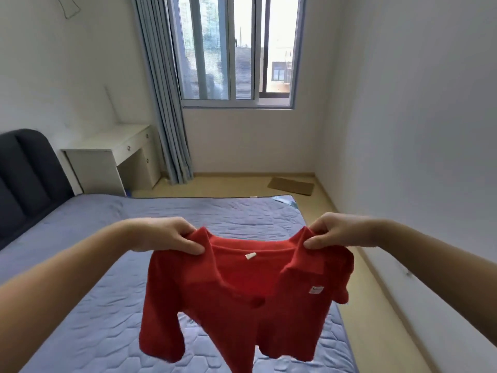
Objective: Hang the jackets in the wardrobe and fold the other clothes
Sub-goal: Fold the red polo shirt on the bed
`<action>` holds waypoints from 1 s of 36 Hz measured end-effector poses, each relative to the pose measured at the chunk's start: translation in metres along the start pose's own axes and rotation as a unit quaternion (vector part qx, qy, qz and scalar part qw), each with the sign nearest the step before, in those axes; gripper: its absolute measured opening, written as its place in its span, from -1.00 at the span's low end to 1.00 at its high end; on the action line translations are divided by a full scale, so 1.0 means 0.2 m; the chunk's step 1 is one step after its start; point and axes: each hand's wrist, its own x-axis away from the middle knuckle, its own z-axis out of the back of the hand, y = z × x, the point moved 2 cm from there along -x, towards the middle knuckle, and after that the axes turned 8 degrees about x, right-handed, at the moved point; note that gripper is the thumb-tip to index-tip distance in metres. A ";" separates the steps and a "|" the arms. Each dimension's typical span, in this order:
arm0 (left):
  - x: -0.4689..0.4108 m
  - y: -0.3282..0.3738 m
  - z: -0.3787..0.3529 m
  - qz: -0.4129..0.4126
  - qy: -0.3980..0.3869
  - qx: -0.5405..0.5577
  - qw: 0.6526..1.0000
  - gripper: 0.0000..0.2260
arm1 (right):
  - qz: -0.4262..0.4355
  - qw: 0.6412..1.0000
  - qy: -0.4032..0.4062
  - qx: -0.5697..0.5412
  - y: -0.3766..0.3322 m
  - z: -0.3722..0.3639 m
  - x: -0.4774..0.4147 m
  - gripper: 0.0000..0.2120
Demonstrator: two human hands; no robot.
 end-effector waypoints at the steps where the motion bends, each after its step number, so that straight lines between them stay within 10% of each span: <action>1: -0.02 -0.01 0.02 0.023 -0.013 0.005 1.000 -0.77 | -0.014 1.000 -0.011 0.009 0.01 0.01 -0.02 -0.84; 7: -0.40 -0.05 0.11 0.142 0.016 -0.103 0.984 -0.85 | -0.131 0.974 -0.022 0.182 0.11 0.07 -0.36 -0.75; 11: -0.82 -0.12 0.11 0.147 0.217 -0.240 0.935 -0.79 | -0.194 0.954 0.115 0.198 0.31 0.02 -0.77 -0.80; 15: -1.19 -0.24 0.04 0.106 0.376 -0.082 0.917 -0.68 | -0.210 0.936 0.280 0.035 0.50 -0.07 -1.11 -0.76; 20: -1.54 -0.70 -0.36 0.097 0.264 -0.022 0.959 -0.32 | -0.157 0.965 0.202 0.054 0.78 -0.55 -1.39 -0.46; 29: -1.49 -1.90 -1.46 0.246 -0.011 -0.231 0.941 -0.65 | -0.224 0.954 -0.138 0.143 1.47 -2.12 -1.22 -0.61; 36: -1.66 -2.21 -1.76 0.192 0.036 -0.267 0.944 -0.38 | -0.199 0.958 -0.061 0.198 1.67 -2.55 -1.40 -0.26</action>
